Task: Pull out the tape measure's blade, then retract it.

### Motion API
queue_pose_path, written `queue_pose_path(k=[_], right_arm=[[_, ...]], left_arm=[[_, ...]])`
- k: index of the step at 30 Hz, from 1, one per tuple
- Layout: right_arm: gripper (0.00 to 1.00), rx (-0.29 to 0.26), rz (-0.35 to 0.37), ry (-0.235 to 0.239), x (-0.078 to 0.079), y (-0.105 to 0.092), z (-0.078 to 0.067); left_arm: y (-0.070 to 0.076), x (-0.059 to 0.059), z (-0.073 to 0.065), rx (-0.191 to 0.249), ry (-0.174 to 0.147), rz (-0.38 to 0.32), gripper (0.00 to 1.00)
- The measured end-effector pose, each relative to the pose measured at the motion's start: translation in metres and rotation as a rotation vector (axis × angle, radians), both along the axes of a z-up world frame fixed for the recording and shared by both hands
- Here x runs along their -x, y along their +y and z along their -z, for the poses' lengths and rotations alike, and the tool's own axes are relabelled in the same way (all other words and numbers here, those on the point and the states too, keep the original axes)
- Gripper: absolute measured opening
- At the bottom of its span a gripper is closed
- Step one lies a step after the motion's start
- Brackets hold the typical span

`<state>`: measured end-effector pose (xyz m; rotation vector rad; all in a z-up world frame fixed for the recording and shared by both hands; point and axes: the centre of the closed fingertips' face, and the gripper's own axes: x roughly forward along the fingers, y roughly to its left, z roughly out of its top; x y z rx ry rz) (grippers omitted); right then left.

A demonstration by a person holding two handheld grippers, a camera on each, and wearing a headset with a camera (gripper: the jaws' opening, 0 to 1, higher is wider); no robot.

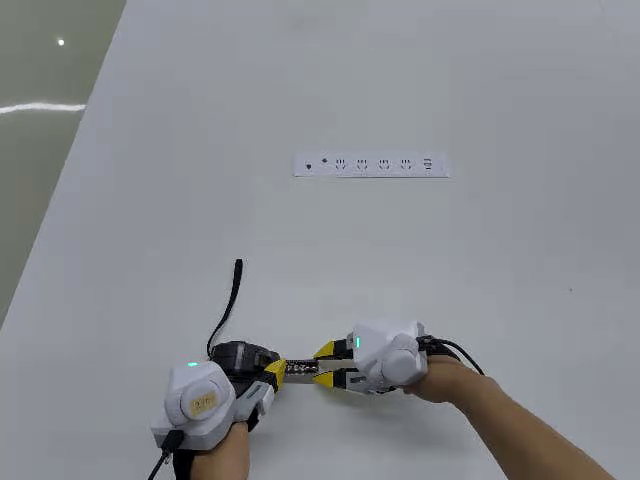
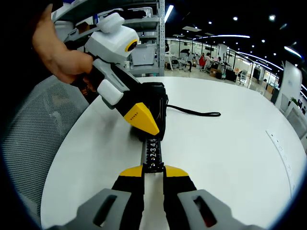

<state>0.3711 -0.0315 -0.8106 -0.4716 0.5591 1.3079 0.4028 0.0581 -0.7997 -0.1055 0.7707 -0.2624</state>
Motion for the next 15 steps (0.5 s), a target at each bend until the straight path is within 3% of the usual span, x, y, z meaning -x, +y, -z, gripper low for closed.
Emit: queue_pose_path(k=[15], right_arm=[[0.12, -0.007, 0.0, -0.002, -0.002, 0.013, 0.001]], left_arm=[[0.0, 0.0, 0.0, 0.001, 0.005, 0.004, 0.64]])
